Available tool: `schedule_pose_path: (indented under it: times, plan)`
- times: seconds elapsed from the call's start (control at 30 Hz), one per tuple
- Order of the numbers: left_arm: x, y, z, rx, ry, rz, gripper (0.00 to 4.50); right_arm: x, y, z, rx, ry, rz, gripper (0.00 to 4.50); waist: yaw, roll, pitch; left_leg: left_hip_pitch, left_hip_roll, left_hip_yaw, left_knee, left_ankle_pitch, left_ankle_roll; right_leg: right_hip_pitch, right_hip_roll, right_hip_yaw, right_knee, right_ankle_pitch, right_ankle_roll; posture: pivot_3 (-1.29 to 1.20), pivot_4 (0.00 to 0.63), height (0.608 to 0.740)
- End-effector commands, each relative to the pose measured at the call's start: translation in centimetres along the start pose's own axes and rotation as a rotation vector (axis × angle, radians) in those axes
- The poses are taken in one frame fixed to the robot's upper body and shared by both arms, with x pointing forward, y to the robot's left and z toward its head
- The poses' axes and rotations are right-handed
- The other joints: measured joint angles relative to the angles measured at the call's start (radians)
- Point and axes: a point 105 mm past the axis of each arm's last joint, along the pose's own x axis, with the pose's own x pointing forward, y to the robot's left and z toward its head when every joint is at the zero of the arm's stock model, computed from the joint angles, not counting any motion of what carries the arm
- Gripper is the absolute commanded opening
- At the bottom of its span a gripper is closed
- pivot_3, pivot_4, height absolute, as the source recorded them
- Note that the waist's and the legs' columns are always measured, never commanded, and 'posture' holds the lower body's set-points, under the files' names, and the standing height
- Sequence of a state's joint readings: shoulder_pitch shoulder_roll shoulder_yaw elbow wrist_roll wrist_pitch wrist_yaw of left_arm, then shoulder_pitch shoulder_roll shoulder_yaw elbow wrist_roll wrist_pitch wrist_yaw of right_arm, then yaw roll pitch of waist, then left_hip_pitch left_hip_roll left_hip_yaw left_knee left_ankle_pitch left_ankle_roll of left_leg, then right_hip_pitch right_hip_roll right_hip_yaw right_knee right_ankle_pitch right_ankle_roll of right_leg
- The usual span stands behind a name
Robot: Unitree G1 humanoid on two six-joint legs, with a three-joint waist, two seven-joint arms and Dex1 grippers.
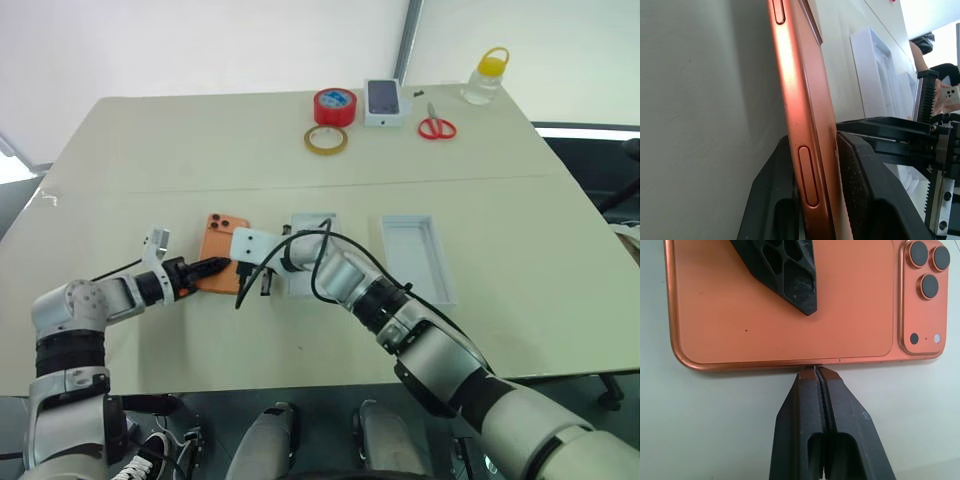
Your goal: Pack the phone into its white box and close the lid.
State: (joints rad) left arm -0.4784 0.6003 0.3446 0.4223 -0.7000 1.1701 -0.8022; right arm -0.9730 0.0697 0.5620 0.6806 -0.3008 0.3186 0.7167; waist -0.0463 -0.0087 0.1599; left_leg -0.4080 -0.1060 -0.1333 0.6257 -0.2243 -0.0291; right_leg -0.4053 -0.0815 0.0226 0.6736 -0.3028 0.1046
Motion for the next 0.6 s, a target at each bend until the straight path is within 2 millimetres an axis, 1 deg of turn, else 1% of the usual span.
schedule_pose_path:
  times: [0.03,0.13,0.2,0.27,0.33,0.4,0.47,0.5,0.53,0.6]
  plan:
    - [0.0,0.3,-0.6,-0.016,0.015,0.011,0.82,-0.1,0.0,0.6,-0.02,-0.017,-0.005,0.0,0.0,0.0,0.0,0.0,0.0,0.0,0.0,0.0,0.0,0.0,0.0,0.0,0.0,0.0,0.0,0.0,0.15,0.74]
    - [0.0,0.2,-0.6,-0.025,0.008,0.004,0.04,-0.1,0.1,0.6,-0.023,-0.02,-0.003,0.0,0.0,0.0,0.0,0.0,0.0,0.0,0.0,0.0,0.0,0.001,0.0,0.0,0.0,0.0,0.0,0.0,0.15,0.74]
    - [0.0,0.2,-0.6,-0.028,0.001,0.0,0.04,-0.2,0.1,0.8,-0.008,-0.042,-0.005,0.0,0.0,0.0,0.0,0.0,0.0,0.0,0.0,0.0,0.0,0.0,0.0,0.0,0.001,0.0,0.0,0.0,0.15,0.74]
    - [-0.1,-0.1,-0.4,-0.041,-0.027,-0.03,0.04,-0.6,-0.2,1.6,0.02,-0.092,-0.017,0.0,0.0,0.0,0.0,0.0,0.0,0.0,0.0,0.0,0.0,0.0,0.0,0.0,0.001,0.0,0.0,0.0,0.15,0.74]
    - [-0.2,-0.3,0.1,-0.047,-0.075,-0.046,0.04,-1.5,-1.0,2.9,0.057,-0.184,-0.047,0.0,0.0,0.0,0.0,0.0,0.0,0.0,0.0,0.0,0.0,0.0,0.0,0.0,0.001,0.0,0.0,0.0,0.15,0.74]
    - [-0.3,-0.3,0.3,-0.049,-0.106,-0.048,0.04,-2.3,-1.6,3.7,0.099,-0.251,-0.062,0.0,0.001,0.0,0.0,0.0,0.0,0.0,0.0,0.0,0.0,0.0,0.0,0.0,0.001,0.0,0.0,0.0,0.15,0.74]
    - [-0.6,-0.5,0.8,-0.024,-0.159,-0.045,0.04,-3.7,-2.8,5.0,0.137,-0.383,-0.136,0.0,0.001,0.0,0.0,0.0,0.0,0.0,0.0,0.0,0.0,0.0,0.0,0.0,0.001,0.0,0.0,0.0,0.15,0.74]
    - [-0.8,-0.7,0.9,-0.007,-0.176,-0.054,0.04,-4.6,-3.1,5.3,0.16,-0.437,-0.128,0.0,0.001,0.0,0.0,0.0,0.0,0.0,0.0,0.0,0.0,0.0,0.0,0.0,0.001,0.0,0.0,0.0,0.15,0.74]
    - [-1.1,-1.0,0.9,0.025,-0.196,-0.06,0.04,-5.6,-3.2,5.6,0.179,-0.506,-0.114,0.0,0.001,0.0,0.0,0.0,0.0,0.0,0.0,0.0,0.0,0.0,0.0,0.0,0.001,0.0,0.0,0.0,0.15,0.74]
    - [-1.3,-1.3,0.5,0.058,-0.212,-0.065,0.04,-6.9,-2.5,5.1,0.239,-0.541,0.008,0.0,0.001,-0.001,0.0,0.0,0.0,0.0,0.0,0.0,0.0,0.0,0.0,0.0,0.0,0.0,0.0,0.0,0.15,0.74]
